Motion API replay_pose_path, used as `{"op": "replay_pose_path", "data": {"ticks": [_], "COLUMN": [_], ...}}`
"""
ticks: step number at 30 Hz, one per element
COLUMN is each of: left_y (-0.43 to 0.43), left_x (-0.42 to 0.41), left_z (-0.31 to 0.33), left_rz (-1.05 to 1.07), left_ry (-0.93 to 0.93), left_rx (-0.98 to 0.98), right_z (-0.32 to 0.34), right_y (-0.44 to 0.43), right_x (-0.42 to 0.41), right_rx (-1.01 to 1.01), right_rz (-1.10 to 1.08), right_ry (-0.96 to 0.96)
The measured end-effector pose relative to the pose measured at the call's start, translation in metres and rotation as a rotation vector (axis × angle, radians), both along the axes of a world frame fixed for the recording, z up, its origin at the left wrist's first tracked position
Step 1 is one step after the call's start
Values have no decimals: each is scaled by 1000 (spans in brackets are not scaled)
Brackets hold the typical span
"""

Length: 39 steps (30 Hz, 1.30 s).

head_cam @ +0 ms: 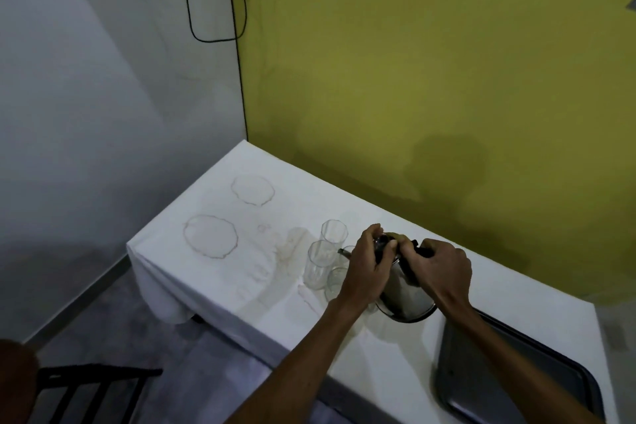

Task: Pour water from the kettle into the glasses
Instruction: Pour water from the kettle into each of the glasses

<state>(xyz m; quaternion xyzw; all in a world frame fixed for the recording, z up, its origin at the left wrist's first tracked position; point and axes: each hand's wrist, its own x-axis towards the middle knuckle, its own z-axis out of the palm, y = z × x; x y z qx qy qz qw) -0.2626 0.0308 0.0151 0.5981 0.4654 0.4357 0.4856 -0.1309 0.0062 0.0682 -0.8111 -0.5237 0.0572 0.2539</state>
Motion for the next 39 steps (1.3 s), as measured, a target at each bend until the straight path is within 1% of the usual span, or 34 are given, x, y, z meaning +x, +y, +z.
{"op": "replay_pose_path", "data": {"ticks": [5,12,23,39], "left_y": [-12,-25,-27,-27], "left_x": [4,9,12,10], "left_z": [-4,-11,-22,-8], "left_rz": [41,121,158,162], "left_ry": [-9,-28,38,-55], "left_rx": [-53,-10,-1,39], "right_z": [4,2,-1,1], "right_y": [0,4,9,15], "right_x": [-2,-3,-1,2], "right_rx": [1,-17,-27,-23], "right_rz": [12,11,27,67], "right_ry": [-12,5,1,-10]}}
